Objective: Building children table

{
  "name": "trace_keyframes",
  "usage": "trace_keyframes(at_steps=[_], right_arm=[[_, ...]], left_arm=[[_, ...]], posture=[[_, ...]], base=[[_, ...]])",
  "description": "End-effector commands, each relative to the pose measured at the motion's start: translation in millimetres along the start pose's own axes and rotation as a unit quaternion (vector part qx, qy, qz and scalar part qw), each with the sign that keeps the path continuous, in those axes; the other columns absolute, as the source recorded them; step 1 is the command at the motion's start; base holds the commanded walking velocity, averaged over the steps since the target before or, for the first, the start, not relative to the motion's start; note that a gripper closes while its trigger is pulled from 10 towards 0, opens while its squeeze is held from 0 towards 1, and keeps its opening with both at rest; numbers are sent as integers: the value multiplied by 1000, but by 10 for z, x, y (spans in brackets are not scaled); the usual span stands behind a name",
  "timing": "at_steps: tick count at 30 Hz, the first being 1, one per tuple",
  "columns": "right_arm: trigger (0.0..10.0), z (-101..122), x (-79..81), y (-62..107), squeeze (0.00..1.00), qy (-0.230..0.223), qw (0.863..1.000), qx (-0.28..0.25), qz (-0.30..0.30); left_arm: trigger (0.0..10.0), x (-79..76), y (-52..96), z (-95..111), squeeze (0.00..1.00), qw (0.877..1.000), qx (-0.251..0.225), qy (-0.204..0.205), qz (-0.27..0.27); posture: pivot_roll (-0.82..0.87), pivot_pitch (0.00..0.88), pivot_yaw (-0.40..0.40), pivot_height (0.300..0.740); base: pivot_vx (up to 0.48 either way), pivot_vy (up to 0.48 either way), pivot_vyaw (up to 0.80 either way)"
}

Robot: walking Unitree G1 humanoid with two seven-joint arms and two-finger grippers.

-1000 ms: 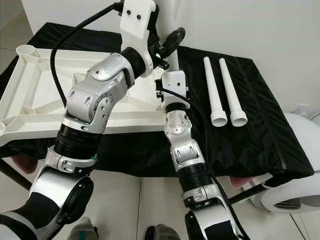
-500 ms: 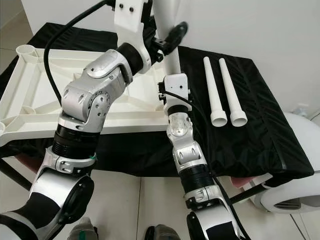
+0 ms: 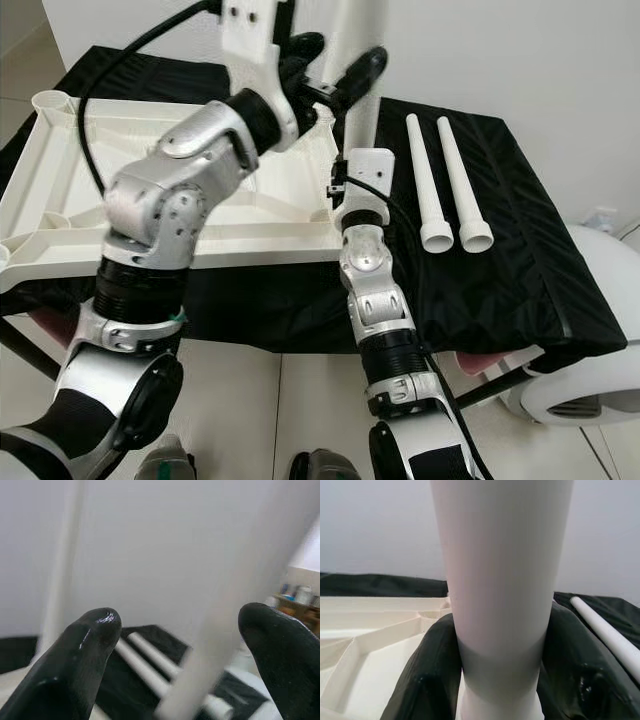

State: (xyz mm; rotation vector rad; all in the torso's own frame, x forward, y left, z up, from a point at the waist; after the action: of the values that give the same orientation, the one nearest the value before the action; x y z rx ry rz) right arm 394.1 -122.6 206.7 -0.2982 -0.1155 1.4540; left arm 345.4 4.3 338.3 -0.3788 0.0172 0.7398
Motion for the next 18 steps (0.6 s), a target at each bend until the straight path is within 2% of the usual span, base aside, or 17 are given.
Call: trace_keyframes(at_steps=[1, 2, 5, 6, 9, 12, 15, 17, 18], right_arm=[[10000, 30, -108, -15, 0, -26, 999, -3, -18], [10000, 30, -108, -15, 0, -26, 999, -3, -18], [10000, -29, -208, -25, 0, -68, 997, 10, -15], [10000, -29, -208, -25, 0, -68, 997, 10, -15], [10000, -37, -264, -35, 0, -62, 998, 7, -1], [10000, -27, -317, -47, 0, -47, 999, 2, 8], [10000, -25, -331, -48, 0, -46, 999, 2, 9], [10000, -38, -358, -47, 0, -48, 999, 7, 19], [10000, -38, -358, -47, 0, -48, 999, 7, 19]], left_arm=[[10000, -90, 90, 29, 0, 998, -3, 15, -62], [10000, -90, 90, 29, 0, 998, -3, 15, -62], [10000, 127, 290, 6, 0, 999, -4, 35, -39], [10000, 127, 290, 6, 0, 999, -4, 35, -39], [10000, 320, 394, -205, 0, 999, 39, 0, 4], [10000, 449, 447, -461, 0, 994, 93, -48, 40], [10000, 475, 455, -520, 0, 992, 104, -60, 48], [10000, 511, 475, -724, 0, 982, 143, -107, 60], [10000, 511, 475, -724, 0, 982, 143, -107, 60]], posture=[[80, 0, -111, 740], [80, 0, -111, 740], [80, 0, -109, 740], [80, 0, -109, 740], [84, 0, -108, 740], [86, 0, -112, 740], [86, 0, -112, 740], [84, 0, -116, 740], [84, 0, -116, 740]], base=[[0, 0, 0], [0, 0, 0], [0, 0, 0], [0, 0, 0], [0, 0, 0], [0, 0, 0], [0, 0, 0], [0, 0, 0], [0, 0, 0]])
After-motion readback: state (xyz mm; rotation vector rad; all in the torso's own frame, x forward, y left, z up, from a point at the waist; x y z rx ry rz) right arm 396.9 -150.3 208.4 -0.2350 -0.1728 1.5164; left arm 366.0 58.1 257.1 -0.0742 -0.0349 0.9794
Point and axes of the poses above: a point about 5 cm out from each wrist's last joint towards the gripper, its own y axis pointing back from the gripper into the wrist, its own z axis along the axis of the wrist's last joint, x = y × z, the point moved 5 cm from there along -y, pointing out of the wrist towards the gripper, and after that the axes turned 4 degrees about y, right-handed, at the moved point
